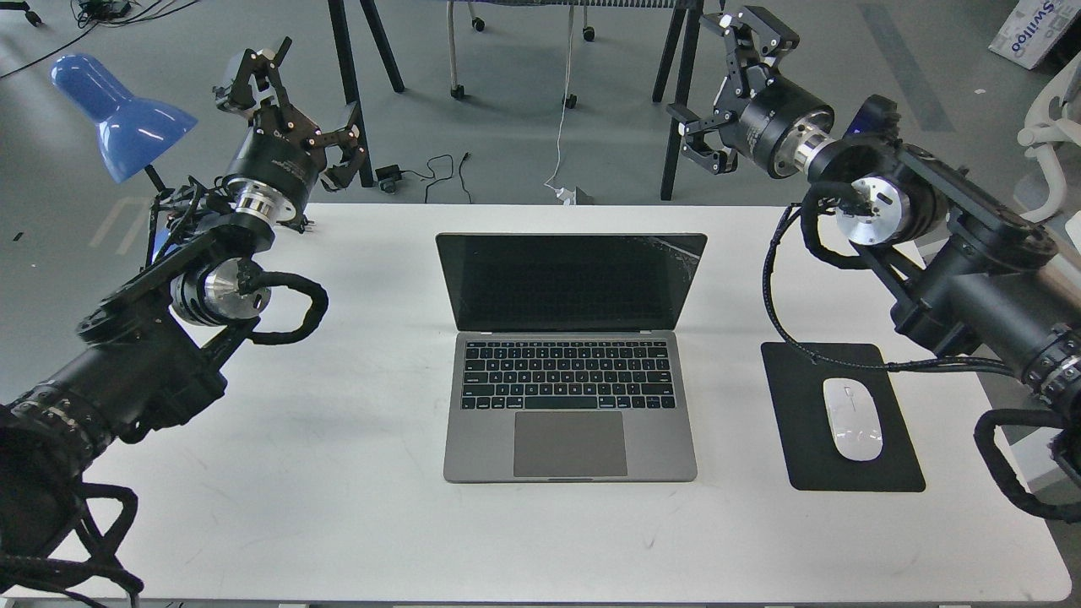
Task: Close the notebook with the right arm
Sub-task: 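Swing the right gripper over the top edge of the laptop screen, then push the laptop screen down toward the keyboard with the right gripper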
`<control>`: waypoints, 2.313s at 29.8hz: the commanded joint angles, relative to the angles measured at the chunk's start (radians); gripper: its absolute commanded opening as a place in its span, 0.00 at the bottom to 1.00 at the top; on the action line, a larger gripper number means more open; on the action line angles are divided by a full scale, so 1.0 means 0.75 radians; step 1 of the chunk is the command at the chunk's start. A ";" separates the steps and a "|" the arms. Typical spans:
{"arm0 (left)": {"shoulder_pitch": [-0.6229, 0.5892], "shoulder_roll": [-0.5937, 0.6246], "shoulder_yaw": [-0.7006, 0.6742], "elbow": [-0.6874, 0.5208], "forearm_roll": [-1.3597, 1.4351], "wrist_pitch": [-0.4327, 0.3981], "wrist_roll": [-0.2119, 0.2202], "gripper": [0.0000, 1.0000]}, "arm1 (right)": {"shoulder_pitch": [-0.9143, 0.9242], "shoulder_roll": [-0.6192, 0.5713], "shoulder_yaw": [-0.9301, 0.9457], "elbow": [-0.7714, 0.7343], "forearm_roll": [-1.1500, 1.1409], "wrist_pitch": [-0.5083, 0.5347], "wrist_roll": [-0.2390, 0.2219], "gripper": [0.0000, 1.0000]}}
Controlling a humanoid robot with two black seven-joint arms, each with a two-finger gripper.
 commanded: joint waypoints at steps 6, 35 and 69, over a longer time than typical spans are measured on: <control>0.000 0.000 0.000 0.000 0.000 0.000 0.000 1.00 | 0.092 0.165 -0.016 -0.193 -0.141 -0.113 0.000 1.00; 0.000 0.000 -0.002 0.000 0.000 0.000 0.000 1.00 | 0.106 0.219 -0.352 -0.228 -0.139 -0.048 -0.033 1.00; 0.000 0.000 -0.002 0.000 0.002 0.000 0.000 1.00 | 0.092 -0.035 -0.648 0.238 -0.146 0.308 -0.057 1.00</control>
